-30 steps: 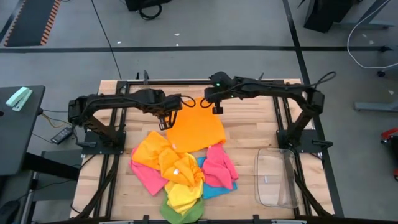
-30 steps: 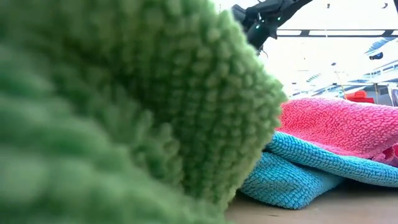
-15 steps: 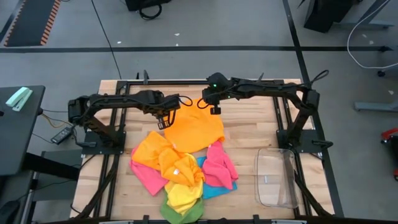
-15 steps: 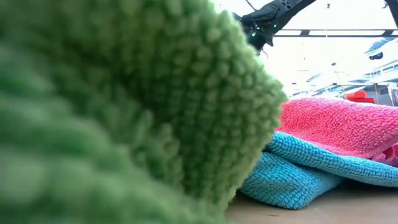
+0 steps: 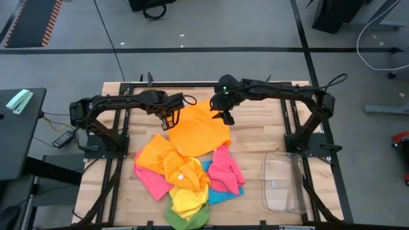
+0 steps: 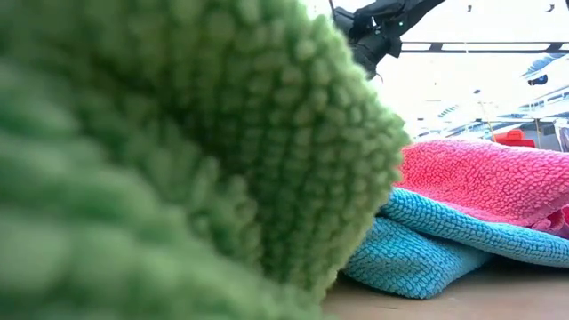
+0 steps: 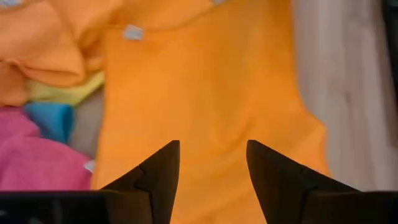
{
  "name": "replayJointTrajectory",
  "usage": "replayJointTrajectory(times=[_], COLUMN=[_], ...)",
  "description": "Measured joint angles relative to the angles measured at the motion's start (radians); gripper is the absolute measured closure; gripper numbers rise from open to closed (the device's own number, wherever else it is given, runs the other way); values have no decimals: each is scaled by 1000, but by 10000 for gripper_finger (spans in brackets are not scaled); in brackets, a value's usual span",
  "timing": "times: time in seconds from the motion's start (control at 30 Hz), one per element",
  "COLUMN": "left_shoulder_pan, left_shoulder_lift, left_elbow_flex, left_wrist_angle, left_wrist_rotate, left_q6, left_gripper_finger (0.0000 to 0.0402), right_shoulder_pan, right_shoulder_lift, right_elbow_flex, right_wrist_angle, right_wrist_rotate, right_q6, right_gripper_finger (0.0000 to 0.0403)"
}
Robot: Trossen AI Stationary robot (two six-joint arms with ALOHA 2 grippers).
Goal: Fold microfiber towels
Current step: Fold the orange towel
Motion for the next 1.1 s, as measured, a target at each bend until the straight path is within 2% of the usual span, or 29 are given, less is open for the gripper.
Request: replayJointTrajectory(times=[0.07,0.2,0.5,0.73,0.87,0.97,1.1], left_shoulder_pan=[-1,-2,-2,-2,-2,-2,-8], left_shoulder_lift=[0,0,0,0,0,0,0], left_elbow_flex=[0,0,0,27,47,59,115], left_wrist_angle=[0,-1,26,114,145,131,48], left_wrist_rotate=[0,9,24,97,100,99,99], left_q6=[0,0,34,30,25,23,8], left_gripper_finger=[374,362,393,381,390,393,384], right_shoulder_pan=[32,105,212,230,228,219,194], right_shoulder_lift=[4,5,6,-4,-20,-41,-63], right_elbow_flex=[-29,-126,-287,-298,-297,-297,-297], right_wrist_angle=[27,188,435,328,274,218,139], right_wrist_rotate=[-1,0,52,219,262,316,315], right_q6=[-1,-2,51,113,107,110,134], right_gripper_finger=[213,215,215,215,215,215,215])
